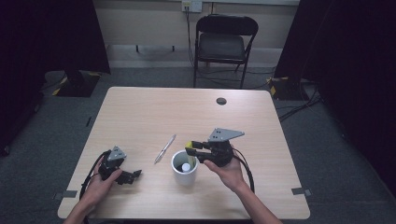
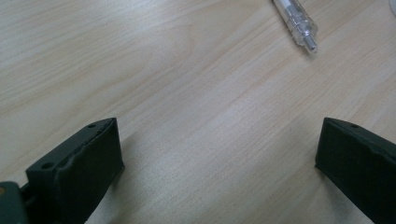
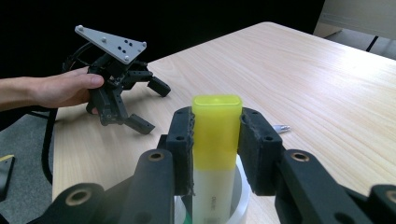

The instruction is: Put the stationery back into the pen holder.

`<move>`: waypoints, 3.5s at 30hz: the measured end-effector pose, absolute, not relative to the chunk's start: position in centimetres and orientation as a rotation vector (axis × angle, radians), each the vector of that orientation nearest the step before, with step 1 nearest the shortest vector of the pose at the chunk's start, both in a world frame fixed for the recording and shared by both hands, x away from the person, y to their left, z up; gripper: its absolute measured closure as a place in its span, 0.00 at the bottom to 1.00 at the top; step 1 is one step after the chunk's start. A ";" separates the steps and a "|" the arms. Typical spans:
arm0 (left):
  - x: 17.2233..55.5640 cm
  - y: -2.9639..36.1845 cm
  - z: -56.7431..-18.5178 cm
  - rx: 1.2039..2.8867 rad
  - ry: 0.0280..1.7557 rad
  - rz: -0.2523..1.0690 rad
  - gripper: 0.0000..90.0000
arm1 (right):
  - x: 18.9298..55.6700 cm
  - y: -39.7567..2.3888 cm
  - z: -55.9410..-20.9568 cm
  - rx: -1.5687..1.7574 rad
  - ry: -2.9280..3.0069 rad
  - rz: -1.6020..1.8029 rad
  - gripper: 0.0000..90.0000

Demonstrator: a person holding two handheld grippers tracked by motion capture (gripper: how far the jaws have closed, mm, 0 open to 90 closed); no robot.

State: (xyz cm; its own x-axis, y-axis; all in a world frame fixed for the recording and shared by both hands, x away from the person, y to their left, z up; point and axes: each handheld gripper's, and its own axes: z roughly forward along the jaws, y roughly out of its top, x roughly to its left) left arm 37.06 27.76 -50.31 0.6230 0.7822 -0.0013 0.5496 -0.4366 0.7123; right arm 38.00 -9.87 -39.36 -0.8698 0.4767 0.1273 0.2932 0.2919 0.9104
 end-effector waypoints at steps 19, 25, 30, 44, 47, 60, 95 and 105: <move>37.1 27.8 -50.3 2.156 1.039 0.431 0.00 | 37.6 -10.5 -39.9 0.714 2.394 1.601 0.75; 37.1 27.8 -50.3 2.156 1.039 0.433 0.00 | 37.5 -10.8 -40.3 0.721 2.402 1.592 0.75; 37.1 27.8 -50.3 2.155 1.040 0.433 0.00 | 37.4 -10.8 -40.3 0.720 2.405 1.580 0.75; 37.1 27.8 -50.3 2.155 1.040 0.433 0.00 | 37.2 -10.9 -40.8 0.721 2.425 1.559 0.75; 37.1 27.8 -50.3 2.155 1.039 0.433 0.00 | 37.1 -10.9 -41.0 0.721 2.432 1.553 0.75; 37.1 27.8 -50.3 2.155 1.039 0.433 0.00 | 37.0 -10.9 -41.6 0.730 2.454 1.523 0.74; 36.6 28.4 -49.9 2.137 1.080 0.457 0.11 | 38.6 -16.4 -41.9 0.997 2.286 1.438 0.47; 36.8 28.2 -49.7 2.149 1.077 0.480 0.18 | 39.3 -21.1 -44.7 1.188 2.234 1.284 0.37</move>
State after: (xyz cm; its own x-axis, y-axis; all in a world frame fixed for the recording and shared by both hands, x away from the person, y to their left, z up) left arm 36.76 28.18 -49.69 0.5905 0.8066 0.0242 0.5575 -0.4295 0.7104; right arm 39.28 -21.10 -44.70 -0.6117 0.7796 0.1343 0.5082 0.2572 0.8219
